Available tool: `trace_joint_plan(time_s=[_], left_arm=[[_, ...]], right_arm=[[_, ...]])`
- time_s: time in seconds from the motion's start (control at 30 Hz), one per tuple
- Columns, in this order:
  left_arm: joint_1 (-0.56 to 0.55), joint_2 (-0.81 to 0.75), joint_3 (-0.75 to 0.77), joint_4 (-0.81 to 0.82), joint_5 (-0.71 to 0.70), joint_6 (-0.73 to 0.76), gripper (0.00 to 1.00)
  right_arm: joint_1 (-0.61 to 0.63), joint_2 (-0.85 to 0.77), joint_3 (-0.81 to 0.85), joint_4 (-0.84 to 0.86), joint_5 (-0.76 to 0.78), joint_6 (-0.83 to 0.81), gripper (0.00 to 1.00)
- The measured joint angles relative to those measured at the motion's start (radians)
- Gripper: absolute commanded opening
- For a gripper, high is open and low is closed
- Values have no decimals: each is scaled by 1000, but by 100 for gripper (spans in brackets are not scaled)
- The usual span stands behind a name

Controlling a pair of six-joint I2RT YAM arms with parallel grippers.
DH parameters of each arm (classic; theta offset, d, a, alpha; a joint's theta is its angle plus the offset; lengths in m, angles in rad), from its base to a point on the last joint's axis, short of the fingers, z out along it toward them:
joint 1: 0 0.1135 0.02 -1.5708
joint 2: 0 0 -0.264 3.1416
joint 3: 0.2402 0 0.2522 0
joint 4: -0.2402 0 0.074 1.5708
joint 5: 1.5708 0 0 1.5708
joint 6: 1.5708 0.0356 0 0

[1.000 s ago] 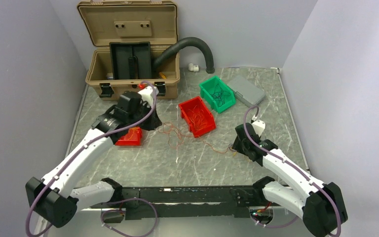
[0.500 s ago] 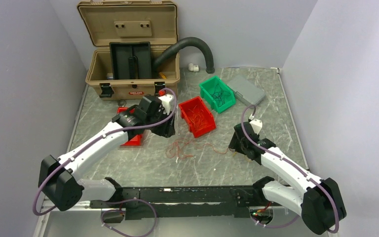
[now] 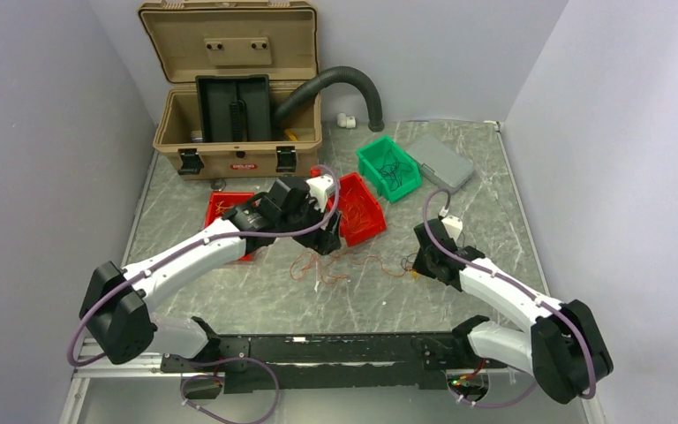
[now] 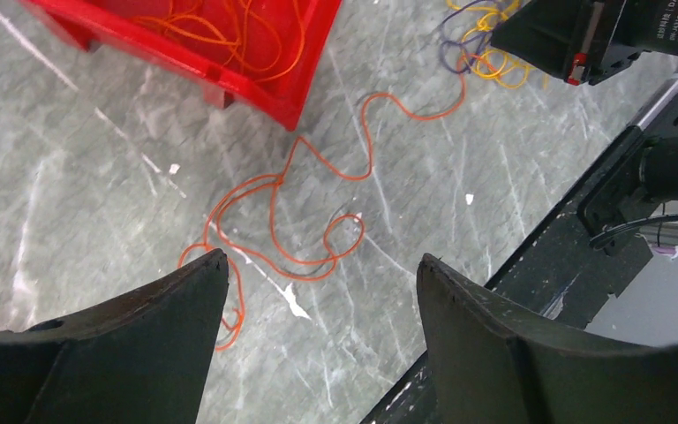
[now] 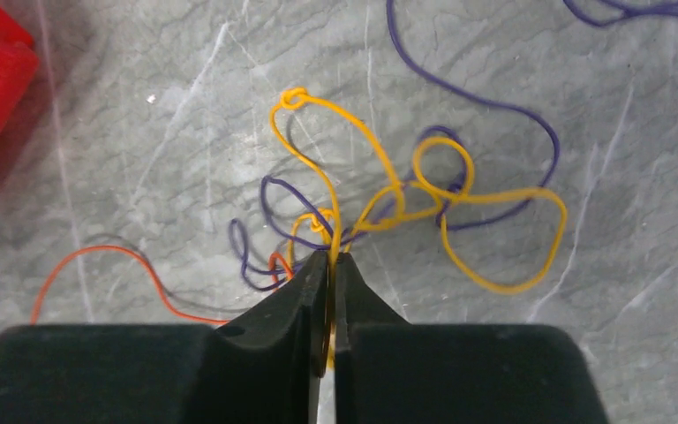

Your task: Untangle the cables

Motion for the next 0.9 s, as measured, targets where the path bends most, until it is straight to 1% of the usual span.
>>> trace_joint_plan(time_s=[0.17,0.3,0.47,0.67,0.8,0.9], left_arm=[[-21,19,-32,104,42,2,81],[-48,72,-39,189,82,8,81],[-100,190,-19,265,117,38,79],[-176,371,78,274,133,98,77],[-208,425,95,311,146,124,77],[-219,426,70,397,164,130,76]], right_arm=[[0,-81,-2,-11,-3,1,0],[-1,-138,2,-40,-3,-4,0],[-2,-174,26,-94,-2,-13,0],[-2,-209,59,-140,-2,-17,0],[-2,-239,77,-175,-3,-9,0],[-3,-263,97,-199,-4,-2,0]])
